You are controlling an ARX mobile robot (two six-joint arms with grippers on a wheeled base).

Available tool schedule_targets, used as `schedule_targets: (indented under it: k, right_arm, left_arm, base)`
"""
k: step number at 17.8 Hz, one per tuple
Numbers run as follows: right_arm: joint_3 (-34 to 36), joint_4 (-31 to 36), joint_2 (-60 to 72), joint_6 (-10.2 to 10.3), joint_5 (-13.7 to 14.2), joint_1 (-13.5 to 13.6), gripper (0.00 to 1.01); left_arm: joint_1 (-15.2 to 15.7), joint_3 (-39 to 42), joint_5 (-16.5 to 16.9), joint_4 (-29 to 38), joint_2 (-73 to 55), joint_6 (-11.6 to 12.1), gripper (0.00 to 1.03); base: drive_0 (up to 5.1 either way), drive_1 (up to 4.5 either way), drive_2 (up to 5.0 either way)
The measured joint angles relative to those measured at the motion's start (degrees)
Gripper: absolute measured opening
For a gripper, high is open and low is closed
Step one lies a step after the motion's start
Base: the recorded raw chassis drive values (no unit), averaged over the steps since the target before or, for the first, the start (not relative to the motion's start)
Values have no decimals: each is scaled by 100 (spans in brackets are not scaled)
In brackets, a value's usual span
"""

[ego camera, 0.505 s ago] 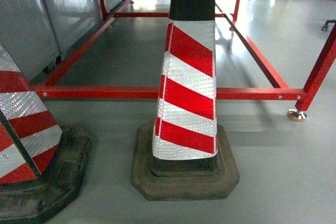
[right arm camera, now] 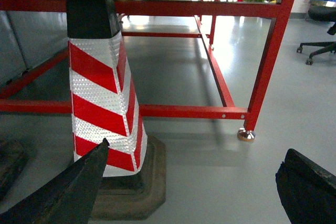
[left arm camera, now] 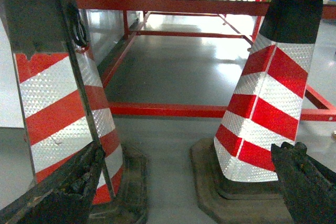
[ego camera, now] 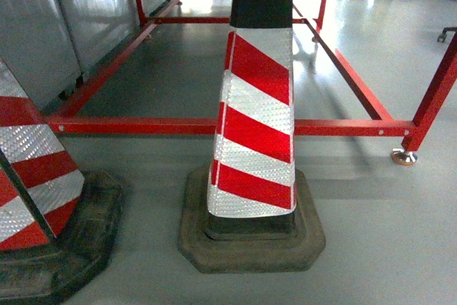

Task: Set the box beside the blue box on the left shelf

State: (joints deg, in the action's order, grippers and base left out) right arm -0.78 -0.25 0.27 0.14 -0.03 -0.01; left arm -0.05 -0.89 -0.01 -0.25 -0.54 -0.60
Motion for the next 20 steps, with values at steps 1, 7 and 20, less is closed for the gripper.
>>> schedule_targets:
  k: [1, 7, 20]
  right_arm:
    - [0, 0, 0, 0, 0, 0, 98]
    - [0, 0, 0, 0, -2, 0, 98]
    - [0, -4, 0, -2, -2, 0, 98]
  left_arm:
    - [0, 0, 0, 0, 0, 0, 98]
    - [0, 0, 0, 0, 0, 0, 98]
    - [0, 0, -4, 0, 0, 59, 98]
  base:
    - [0, 0, 0]
    - [0, 0, 0]
    - [0, 0, 0]
